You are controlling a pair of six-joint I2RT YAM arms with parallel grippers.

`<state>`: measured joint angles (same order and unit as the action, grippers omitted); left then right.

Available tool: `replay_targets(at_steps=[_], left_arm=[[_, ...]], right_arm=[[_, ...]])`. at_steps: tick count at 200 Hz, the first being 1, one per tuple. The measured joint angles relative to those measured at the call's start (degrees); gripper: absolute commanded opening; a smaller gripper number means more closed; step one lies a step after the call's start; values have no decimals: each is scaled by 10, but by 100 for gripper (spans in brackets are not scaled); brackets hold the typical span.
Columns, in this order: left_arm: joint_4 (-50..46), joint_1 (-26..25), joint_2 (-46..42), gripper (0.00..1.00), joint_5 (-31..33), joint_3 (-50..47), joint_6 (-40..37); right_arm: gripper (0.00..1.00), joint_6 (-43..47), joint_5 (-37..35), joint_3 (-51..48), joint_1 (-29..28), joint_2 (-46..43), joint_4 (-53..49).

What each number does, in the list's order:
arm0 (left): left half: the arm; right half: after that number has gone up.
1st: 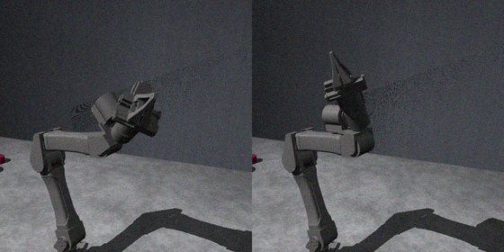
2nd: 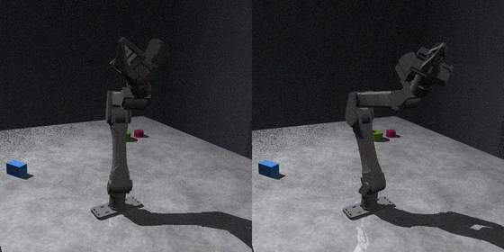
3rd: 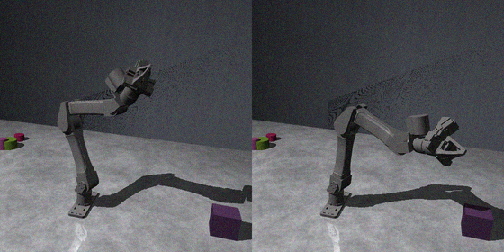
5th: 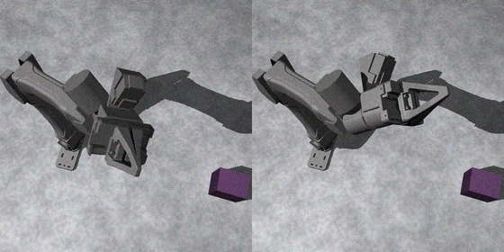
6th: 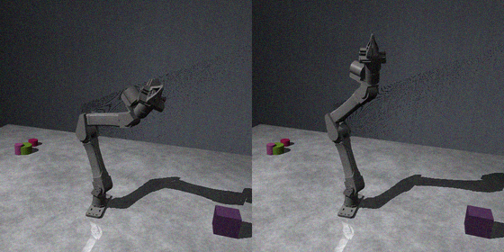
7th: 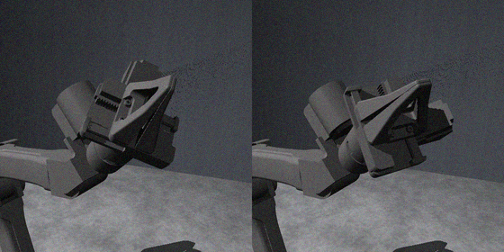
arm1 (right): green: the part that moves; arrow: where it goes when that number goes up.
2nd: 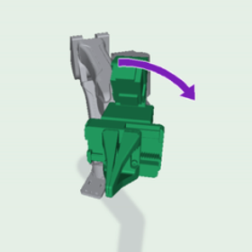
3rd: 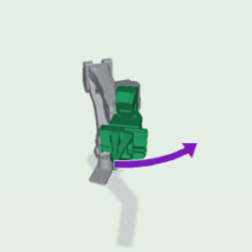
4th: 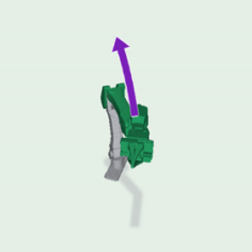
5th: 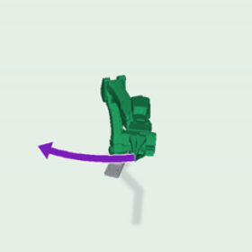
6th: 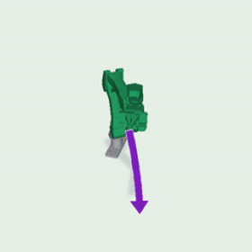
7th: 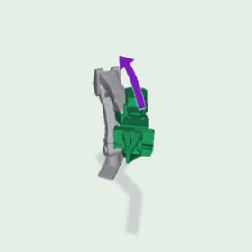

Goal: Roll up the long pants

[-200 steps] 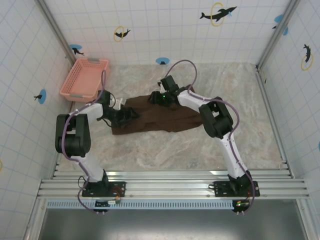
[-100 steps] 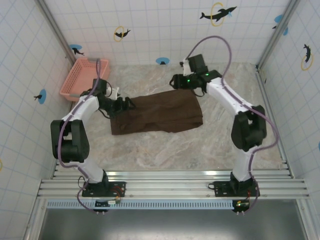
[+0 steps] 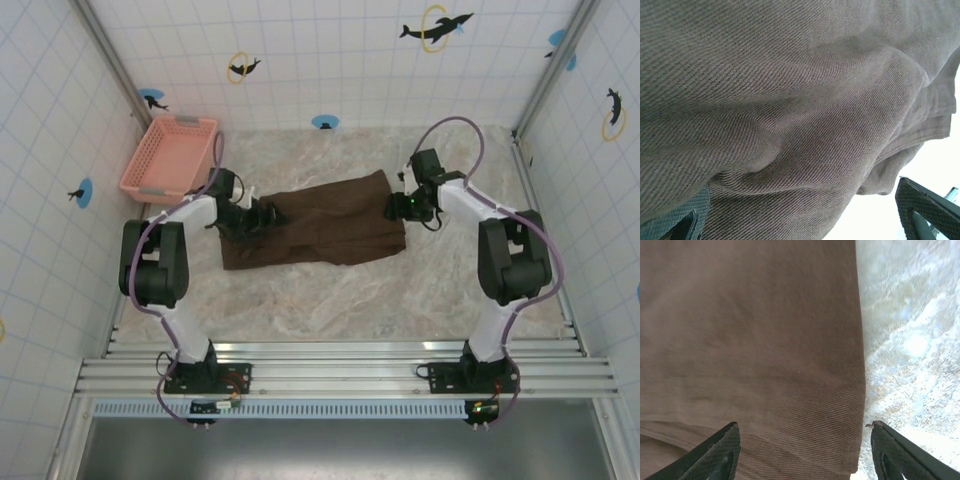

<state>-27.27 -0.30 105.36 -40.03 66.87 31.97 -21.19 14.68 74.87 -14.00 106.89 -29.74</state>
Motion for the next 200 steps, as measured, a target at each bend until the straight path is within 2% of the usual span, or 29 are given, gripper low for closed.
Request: replay_targets(at_steps=[63, 74, 93, 119, 131, 161, 200], left_arm=[[11, -1, 24, 98, 0, 3, 0], [10, -2, 30, 98, -2, 8, 0], [9, -2, 43, 98, -7, 21, 0], [6, -4, 63, 97, -6, 48, -5], [4, -5, 74, 97, -5, 63, -5], [4, -10, 106, 97, 2, 110, 0], [12, -49, 186, 98, 26, 229, 42]], right_arm=[[70, 1, 1, -29, 2, 39, 25], [66, 2, 5, -29, 4, 42, 32], [56, 3, 19, -29, 8, 48, 48], [25, -5, 43, -31, 12, 57, 70], [19, -6, 50, -38, 13, 57, 77], [18, -17, 66, -68, 14, 45, 97], [18, -51, 67, -179, -13, -39, 119]])
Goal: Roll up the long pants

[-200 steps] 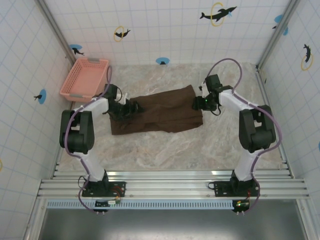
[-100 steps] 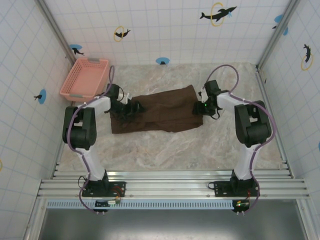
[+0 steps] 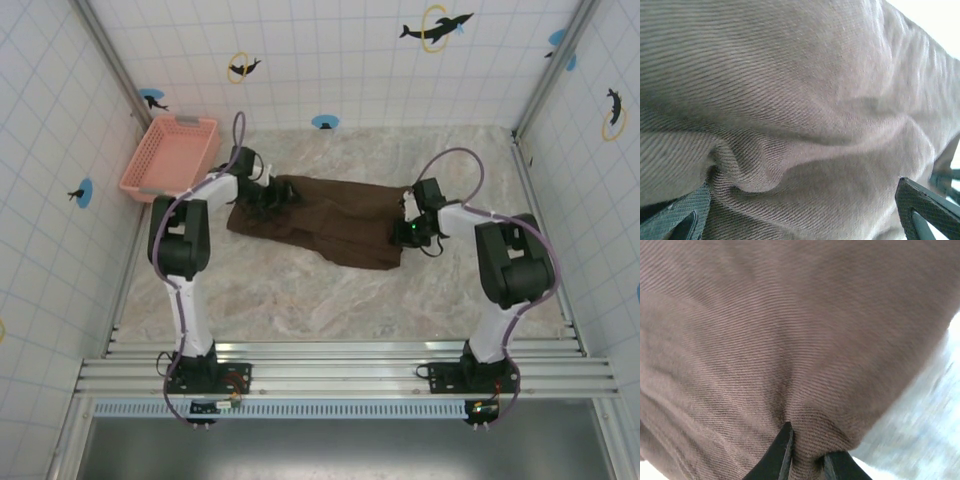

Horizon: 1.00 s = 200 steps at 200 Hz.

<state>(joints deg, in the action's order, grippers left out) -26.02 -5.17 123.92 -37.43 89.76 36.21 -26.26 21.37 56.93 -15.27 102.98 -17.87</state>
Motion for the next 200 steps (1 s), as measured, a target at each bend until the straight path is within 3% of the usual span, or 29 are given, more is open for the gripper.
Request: replay_targets(at_steps=[53, 70, 82, 91, 128, 163, 200], left_arm=[[53, -87, 165, 98, 4, 235, 76], [71, -104, 202, 97, -3, 288, 106], [85, -111, 219, 98, -10, 310, 126], [99, -113, 230, 97, -17, 323, 144], [127, -109, 286, 97, -59, 399, 194], [121, -101, 289, 98, -73, 404, 177], [85, -78, 280, 97, -80, 404, 135]], right_arm=[[21, -96, -63, -95, -189, -90, 16], [33, -122, -82, -95, -242, -91, 24], [49, -141, -89, -94, -270, -91, 31], [55, -150, -92, -89, -288, -90, 35], [66, -175, -86, -21, -358, -50, 12], [72, -122, -97, 65, -379, -84, -92], [74, 35, -188, 112, -376, -235, -226]])
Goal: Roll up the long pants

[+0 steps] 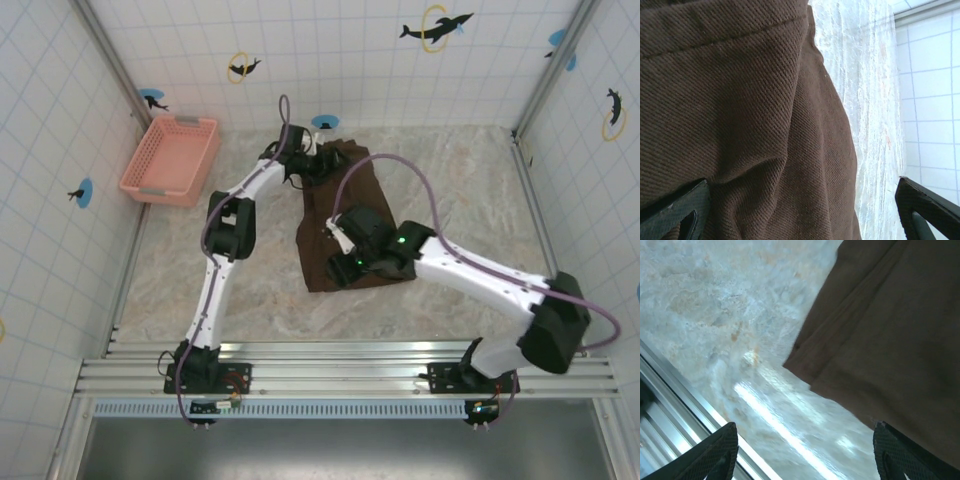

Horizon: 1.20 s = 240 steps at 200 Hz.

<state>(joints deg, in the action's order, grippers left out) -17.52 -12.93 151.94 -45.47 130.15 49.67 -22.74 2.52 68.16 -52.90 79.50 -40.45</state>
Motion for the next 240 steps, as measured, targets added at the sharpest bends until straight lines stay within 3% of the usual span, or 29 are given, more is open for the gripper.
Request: replay_targets(at_steps=[39, 78, 119, 180, 205, 229, 240], left_arm=[[-90, 43, -33, 97, 17, -11, -96], [-154, 61, -114, 98, 49, -54, -196], [-183, 61, -139, 98, 52, -43, -224], [-164, 61, -368, 97, 110, -385, -229], [-149, 61, -435, 97, 115, -476, -240], [-147, 58, -463, 97, 120, -526, -259], [-147, 54, -472, 98, 125, -547, -269]], right_arm=[[74, 191, -106, -68, -12, -107, -76], [72, 333, -199, -145, -15, -61, -85], [71, 421, -260, -162, -16, -3, -35], [65, 471, -275, -179, 12, 106, 82], [61, 478, -278, -177, 15, 150, 119], [51, 484, -284, -168, 19, 168, 152], [34, 487, -284, -161, 22, 179, 163]])
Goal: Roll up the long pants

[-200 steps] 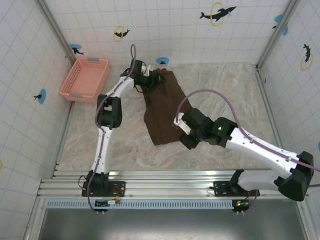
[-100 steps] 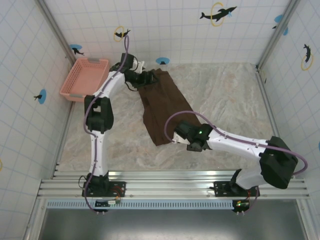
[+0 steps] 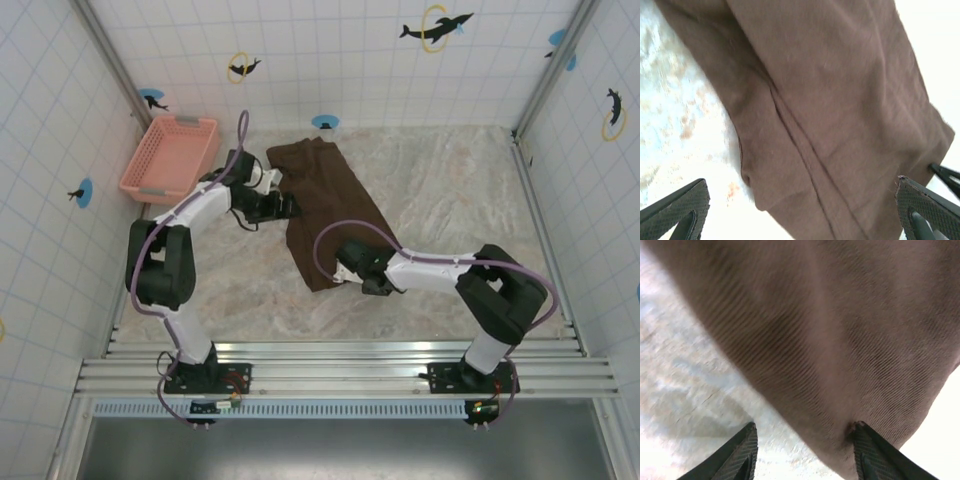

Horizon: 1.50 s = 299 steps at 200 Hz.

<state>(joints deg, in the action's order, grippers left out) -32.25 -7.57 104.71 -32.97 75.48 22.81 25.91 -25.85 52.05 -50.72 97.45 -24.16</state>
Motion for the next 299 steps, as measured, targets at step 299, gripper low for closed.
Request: replay_targets(at_steps=[299], left_arm=[[-147, -38, -263, 97, 189, -113, -109]], right_arm=[[2, -116, 601, 557, 92, 315, -416]])
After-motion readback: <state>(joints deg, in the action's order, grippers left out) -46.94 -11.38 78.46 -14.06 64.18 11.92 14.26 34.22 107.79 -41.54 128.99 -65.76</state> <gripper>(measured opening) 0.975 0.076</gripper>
